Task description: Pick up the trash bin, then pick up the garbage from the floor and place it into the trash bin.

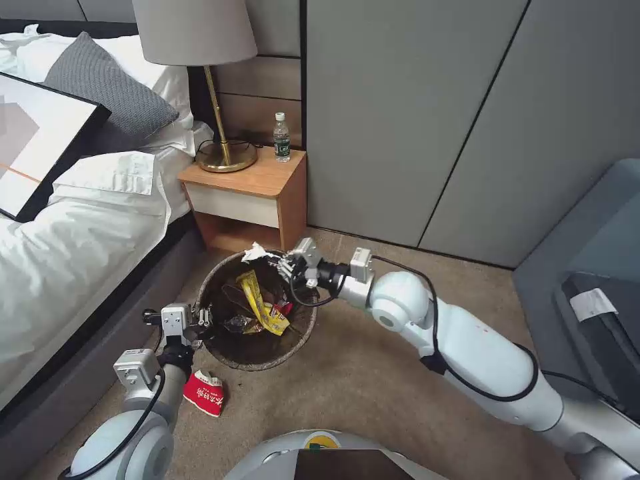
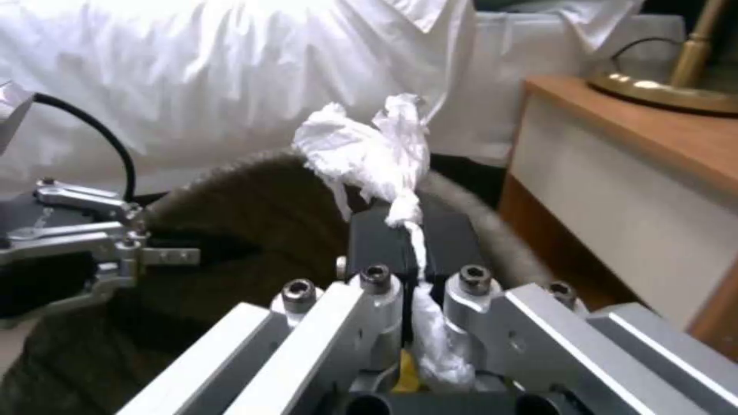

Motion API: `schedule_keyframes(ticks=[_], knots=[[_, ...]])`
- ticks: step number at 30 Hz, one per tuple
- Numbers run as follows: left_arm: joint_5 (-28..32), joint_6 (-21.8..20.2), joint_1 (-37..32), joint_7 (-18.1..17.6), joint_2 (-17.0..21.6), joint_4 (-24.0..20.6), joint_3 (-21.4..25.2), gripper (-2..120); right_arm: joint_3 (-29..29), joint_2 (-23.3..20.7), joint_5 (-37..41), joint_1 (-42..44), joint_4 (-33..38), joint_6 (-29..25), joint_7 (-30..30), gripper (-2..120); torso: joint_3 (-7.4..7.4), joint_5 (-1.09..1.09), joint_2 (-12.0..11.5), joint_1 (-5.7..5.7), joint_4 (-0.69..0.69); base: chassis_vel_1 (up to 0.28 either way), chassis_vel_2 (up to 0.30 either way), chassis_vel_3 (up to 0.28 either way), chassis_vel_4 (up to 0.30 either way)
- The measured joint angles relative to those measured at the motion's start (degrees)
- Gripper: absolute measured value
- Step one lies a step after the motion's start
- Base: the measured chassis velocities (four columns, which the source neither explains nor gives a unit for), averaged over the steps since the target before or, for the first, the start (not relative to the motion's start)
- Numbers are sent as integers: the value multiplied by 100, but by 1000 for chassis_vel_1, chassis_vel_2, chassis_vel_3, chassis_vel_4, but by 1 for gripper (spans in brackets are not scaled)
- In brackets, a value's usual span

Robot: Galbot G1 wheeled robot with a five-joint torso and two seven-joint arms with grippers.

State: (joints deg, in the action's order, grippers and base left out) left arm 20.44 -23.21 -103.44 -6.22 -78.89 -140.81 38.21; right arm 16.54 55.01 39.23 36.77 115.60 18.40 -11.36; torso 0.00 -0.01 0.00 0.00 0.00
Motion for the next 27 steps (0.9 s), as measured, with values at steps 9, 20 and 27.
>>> schedule_keyframes(ticks=[9,20,27], knots=[[35,-4,61,0,-5,-3,4,2,367,93,-11,8,-53,117,111,0,0,0,0,0,-1,0,0,0,0],[56,-9,77,-3,8,-2,16,2,634,164,-150,53,-87,229,174,20,0,0,0,0,0,0,0,0,0],[58,-9,83,-6,8,10,19,2,655,217,-225,100,-103,230,207,43,0,0,0,0,0,0,0,0,0]])
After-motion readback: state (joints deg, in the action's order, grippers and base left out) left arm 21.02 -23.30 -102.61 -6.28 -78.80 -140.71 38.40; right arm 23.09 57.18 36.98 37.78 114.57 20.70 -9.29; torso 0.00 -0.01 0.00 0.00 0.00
